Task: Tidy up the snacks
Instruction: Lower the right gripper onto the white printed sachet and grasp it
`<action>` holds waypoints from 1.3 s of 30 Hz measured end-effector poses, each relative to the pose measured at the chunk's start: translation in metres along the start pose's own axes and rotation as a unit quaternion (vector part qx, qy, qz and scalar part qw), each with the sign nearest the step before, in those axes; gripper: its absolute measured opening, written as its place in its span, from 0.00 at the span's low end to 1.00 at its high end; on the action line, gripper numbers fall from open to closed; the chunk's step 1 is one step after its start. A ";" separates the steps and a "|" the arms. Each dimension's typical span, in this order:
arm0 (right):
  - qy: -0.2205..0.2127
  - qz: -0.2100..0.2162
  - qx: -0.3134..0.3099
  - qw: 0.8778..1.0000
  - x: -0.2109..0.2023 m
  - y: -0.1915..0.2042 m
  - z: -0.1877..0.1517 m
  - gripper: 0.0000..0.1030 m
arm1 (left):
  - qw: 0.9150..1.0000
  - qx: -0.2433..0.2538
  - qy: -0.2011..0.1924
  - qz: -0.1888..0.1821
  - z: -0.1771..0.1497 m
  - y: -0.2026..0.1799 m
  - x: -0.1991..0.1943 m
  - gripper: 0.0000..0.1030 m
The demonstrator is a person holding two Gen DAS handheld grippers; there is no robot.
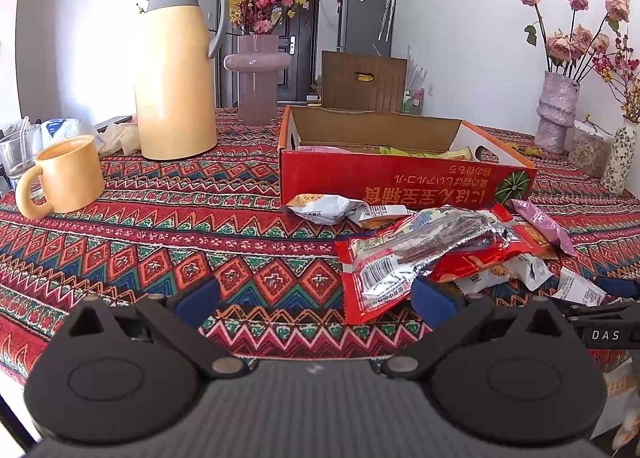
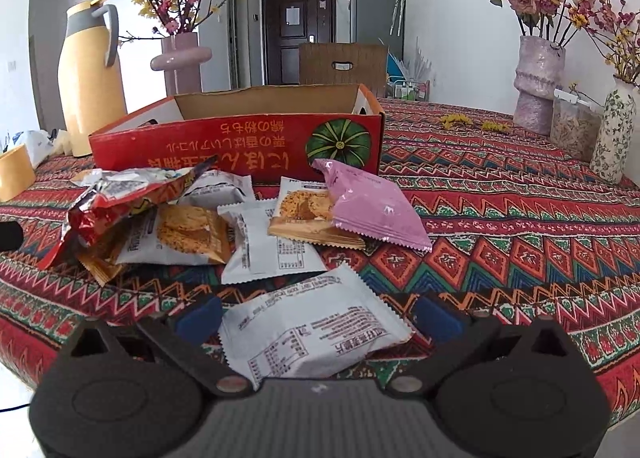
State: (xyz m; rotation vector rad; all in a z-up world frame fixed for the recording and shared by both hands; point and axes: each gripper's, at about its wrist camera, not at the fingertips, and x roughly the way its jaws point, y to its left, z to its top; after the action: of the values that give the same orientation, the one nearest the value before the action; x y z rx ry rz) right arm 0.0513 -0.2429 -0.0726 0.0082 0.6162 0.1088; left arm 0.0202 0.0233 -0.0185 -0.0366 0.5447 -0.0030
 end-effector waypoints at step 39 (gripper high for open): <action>-0.056 0.045 -0.041 0.997 -0.013 0.016 -0.013 0.50 | 1.000 0.001 0.022 -0.001 -0.005 -0.003 0.010 1.00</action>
State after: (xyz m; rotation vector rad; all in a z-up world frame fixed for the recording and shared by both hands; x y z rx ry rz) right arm 0.0315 -0.2283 -0.0748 -0.0372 0.4992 0.2201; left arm 0.0259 0.0205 -0.0278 -0.0346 0.5894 -0.0073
